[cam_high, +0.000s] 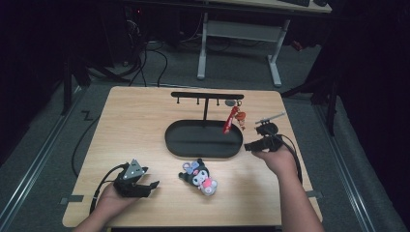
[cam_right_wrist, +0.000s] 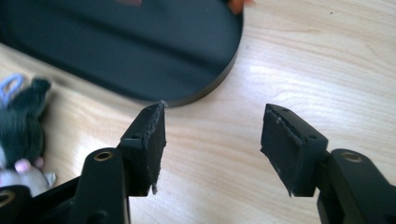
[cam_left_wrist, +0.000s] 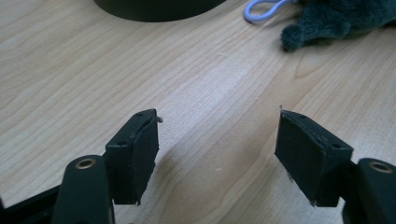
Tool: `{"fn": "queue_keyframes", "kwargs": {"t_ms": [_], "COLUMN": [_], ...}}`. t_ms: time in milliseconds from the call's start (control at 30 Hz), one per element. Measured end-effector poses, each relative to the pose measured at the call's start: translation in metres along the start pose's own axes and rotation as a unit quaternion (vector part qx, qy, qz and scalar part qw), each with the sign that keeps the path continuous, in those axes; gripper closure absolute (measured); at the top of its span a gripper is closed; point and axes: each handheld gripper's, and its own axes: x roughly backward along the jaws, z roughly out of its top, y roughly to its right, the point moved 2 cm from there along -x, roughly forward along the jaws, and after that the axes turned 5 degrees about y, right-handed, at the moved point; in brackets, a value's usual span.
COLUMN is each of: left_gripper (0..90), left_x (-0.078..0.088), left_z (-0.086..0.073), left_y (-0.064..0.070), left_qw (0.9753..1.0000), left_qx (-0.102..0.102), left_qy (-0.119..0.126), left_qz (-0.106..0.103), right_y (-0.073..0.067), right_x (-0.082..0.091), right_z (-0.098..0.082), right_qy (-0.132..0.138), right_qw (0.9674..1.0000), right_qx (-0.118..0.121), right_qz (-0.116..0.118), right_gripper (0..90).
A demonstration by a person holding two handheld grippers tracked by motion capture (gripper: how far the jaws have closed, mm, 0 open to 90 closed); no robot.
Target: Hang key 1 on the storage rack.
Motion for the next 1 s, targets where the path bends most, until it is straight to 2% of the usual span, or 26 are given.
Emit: {"fn": "queue_keyframes", "kwargs": {"t_ms": [67,133,167,200,300,367,400,433,500,533,567,600,633,667,733,767,867,933,1000], "left_gripper": [31.4,32.0,32.4,32.8,33.5,33.5,33.6,33.9,34.2,34.2,34.2,34.2,34.1,34.3,40.2,44.0,64.0,78.7,86.5], "left_x": [-0.001,-0.001,-0.001,-0.001,-0.002,-0.002,-0.002,-0.002,-0.003,-0.003,-0.004,-0.004,-0.005,-0.005,-0.003,-0.002,-0.005,-0.011,-0.023], "left_z": [0.001,0.001,0.001,0.002,0.002,0.003,0.003,0.003,0.004,0.005,0.006,0.007,0.008,0.010,0.016,0.020,0.033,0.041,0.048], "left_y": [0.002,0.003,0.004,0.005,0.008,0.010,0.012,0.013,0.017,0.019,0.021,0.023,0.026,0.028,0.032,0.034,0.040,0.045,0.053], "left_qw": [1.0000,1.0000,0.9999,0.9999,0.9999,0.9998,0.9997,0.9997,0.9997,0.9996,0.9995,0.9995,0.9994,0.9993,0.9985,0.9983,0.9976,0.9978,0.9988], "left_qx": [0.001,0.005,0.007,0.008,0.008,0.010,0.010,0.009,0.005,0.005,0.004,0.003,0.001,0.000,0.004,0.007,0.007,0.010,-0.004], "left_qy": [-0.001,-0.001,-0.002,-0.001,0.000,0.002,0.002,0.003,0.004,0.005,0.007,0.007,0.008,0.012,0.031,0.040,0.062,0.062,0.046], "left_qz": [-0.003,-0.007,-0.009,-0.011,-0.015,-0.019,-0.022,-0.024,-0.024,-0.027,-0.030,-0.032,-0.034,-0.035,-0.045,-0.043,-0.029,-0.023,-0.014], "right_y": [-0.003,-0.006,-0.009,-0.011,-0.019,-0.026,-0.029,-0.033,-0.040,-0.043,-0.046,-0.048,-0.048,-0.046,-0.042,-0.040,-0.039,-0.041,-0.043], "right_x": [0.000,-0.003,-0.004,-0.005,-0.012,-0.016,-0.017,-0.016,-0.010,-0.008,-0.007,-0.004,-0.002,0.000,-0.001,-0.001,-0.003,-0.003,-0.003], "right_z": [-0.017,-0.033,-0.041,-0.050,-0.074,-0.091,-0.100,-0.109,-0.130,-0.139,-0.142,-0.143,-0.146,-0.148,-0.148,-0.147,-0.145,-0.145,-0.144], "right_qy": [0.024,0.046,0.059,0.072,0.107,0.125,0.137,0.157,0.206,0.213,0.199,0.195,0.204,0.210,0.214,0.216,0.214,0.213,0.214], "right_qw": [0.9997,0.9989,0.9982,0.9973,0.9940,0.9915,0.9895,0.9859,0.9766,0.9752,0.9779,0.9778,0.9758,0.9757,0.9762,0.9758,0.9764,0.9766,0.9762], "right_qx": [0.006,0.005,0.008,0.013,0.022,0.034,0.043,0.054,0.059,0.056,0.063,0.075,0.076,0.061,0.033,0.030,0.025,0.024,0.032], "right_qz": [-0.002,0.009,0.006,0.001,0.005,-0.003,-0.013,-0.020,-0.022,-0.021,-0.007,-0.012,-0.023,-0.017,0.005,0.004,0.003,0.006,0.006], "right_gripper": [40.8,40.7,40.7,40.9,40.7,41.5,42.7,43.3,47.2,47.7,44.1,44.9,47.3,48.9,50.4,51.1,53.0,53.3,53.5]}}
